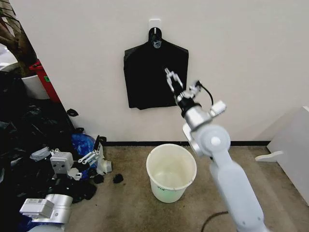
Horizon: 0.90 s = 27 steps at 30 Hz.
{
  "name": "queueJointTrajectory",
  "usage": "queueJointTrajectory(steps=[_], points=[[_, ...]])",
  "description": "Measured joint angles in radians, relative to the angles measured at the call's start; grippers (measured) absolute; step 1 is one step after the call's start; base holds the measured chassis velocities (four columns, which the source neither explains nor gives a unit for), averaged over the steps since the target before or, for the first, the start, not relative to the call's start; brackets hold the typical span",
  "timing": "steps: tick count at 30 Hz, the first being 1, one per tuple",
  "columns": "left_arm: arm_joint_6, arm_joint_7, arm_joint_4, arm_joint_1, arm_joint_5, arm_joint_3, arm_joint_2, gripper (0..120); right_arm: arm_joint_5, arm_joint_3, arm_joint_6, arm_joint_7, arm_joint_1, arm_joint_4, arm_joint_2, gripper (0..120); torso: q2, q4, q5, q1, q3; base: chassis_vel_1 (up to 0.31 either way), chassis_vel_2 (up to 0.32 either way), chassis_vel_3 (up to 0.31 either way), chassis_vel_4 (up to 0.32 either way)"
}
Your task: Place the garbage bag over the trash bin.
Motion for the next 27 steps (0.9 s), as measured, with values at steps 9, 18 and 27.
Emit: queueJointTrajectory(steps=[9,18,27], points=[[0.0,0.004,0.001,-0.003,0.001,0.003,-0.006,100,-0.005,-0.018,0.006,0.013,0.141,-0.159,0.073,100,0.0,-0.0001,0.0,0.0,0.0,0.0,0.0,0.0,0.0],[-0.002,0.013,-0.002,-0.002,0.011,0.009,-0.026,100,-0.044,0.0,0.013,-0.002,0.268,-0.315,0.134,100,0.0,0.0,0.0003,0.0,0.0,0.0,0.0,0.0,0.0],[-0.003,0.027,-0.001,-0.003,0.017,0.01,-0.034,100,-0.054,0.009,0.017,-0.007,0.321,-0.39,0.156,100,0.0,0.0,0.0003,0.0,0.0,0.0,0.0,0.0,0.0]])
